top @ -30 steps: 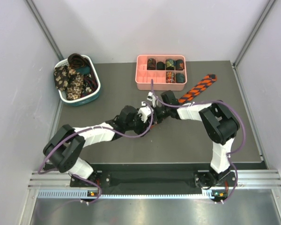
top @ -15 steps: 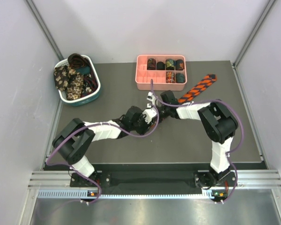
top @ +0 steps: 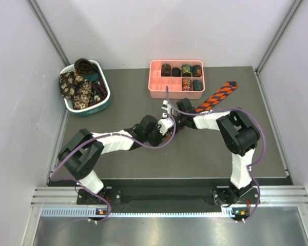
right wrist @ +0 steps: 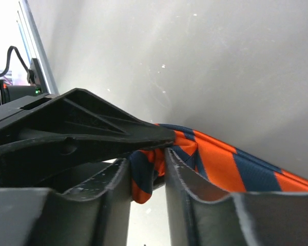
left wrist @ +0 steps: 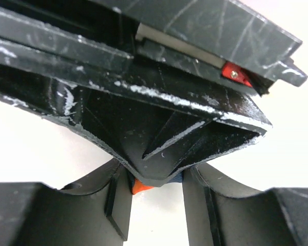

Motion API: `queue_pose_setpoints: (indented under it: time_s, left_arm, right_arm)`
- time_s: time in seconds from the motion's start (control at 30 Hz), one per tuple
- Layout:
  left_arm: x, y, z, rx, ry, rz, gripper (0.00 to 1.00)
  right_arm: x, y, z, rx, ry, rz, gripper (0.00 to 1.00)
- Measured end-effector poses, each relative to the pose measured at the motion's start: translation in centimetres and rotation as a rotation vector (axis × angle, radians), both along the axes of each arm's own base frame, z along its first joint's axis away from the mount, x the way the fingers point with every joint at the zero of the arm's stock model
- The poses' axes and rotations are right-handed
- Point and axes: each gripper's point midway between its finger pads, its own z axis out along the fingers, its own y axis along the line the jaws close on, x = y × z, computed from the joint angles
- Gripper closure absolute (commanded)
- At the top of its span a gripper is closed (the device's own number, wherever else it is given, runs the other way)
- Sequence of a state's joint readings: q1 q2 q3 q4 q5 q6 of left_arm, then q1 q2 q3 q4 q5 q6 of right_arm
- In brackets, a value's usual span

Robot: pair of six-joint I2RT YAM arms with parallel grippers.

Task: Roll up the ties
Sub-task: Roll the tie

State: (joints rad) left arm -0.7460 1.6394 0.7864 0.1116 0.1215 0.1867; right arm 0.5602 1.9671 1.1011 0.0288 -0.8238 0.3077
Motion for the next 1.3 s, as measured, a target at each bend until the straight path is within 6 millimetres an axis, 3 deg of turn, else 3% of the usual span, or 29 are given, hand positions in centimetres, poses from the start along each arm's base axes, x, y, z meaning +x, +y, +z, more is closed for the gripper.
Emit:
queue_pose_setpoints:
  time_s: [0.23,0.47,0.6,0.63,0.73,0.93,1.07,1.13,1.3]
  left_arm:
    - [0.2,-0.2,-0.1,0.019,0.022,0.001,0.72]
    - [0.2,-0.3,0.0,0.03,0.035,0.0,0.72]
    - [0.3,-0.4,0.0,0.032,0.037,0.0,0.73]
    - [0.4,-0.4,-0.1,0.033,0.038,0.0,0.72]
    - [0.4,-0.4,-0.1,0.033,0.04,0.0,0.73]
    - [0.6,-0.6,0.2,0.027,0.035,0.004,0.73]
    - [0.6,-0.6,0.0,0.031,0.038,0.003,0.73]
    - [0.6,-0.7,0.2,0.027,0.036,0.002,0.73]
    - [0.6,-0.7,-0.1,0.032,0.042,0.0,0.73]
  right_arm:
    - [0.5,-0.5,-0.3,-0.011,-0.004,-0.016,0.66]
    - [0.8,-0.8,-0.5,-0.02,-0.005,-0.029,0.57]
    - [1.0,-0.9,-0.5,-0.019,-0.004,-0.035,0.61]
    - [1.0,-1.0,-0.5,-0.02,-0.004,-0.035,0.53]
    - [1.3,-1.1,-0.4,-0.018,-0.008,-0.043,0.43]
    - [1.8,-1.5,-0.1,-0.007,-0.014,-0.06,0.52]
    - [1.6,-1.6,-0.2,-0.003,-0.008,-0.066,0.43]
    - [1.8,-1.7,-0.1,0.008,-0.009,-0.072,0.53]
    - [1.4,-1.8,-0.1,0.019,0.02,-0.073,0.6]
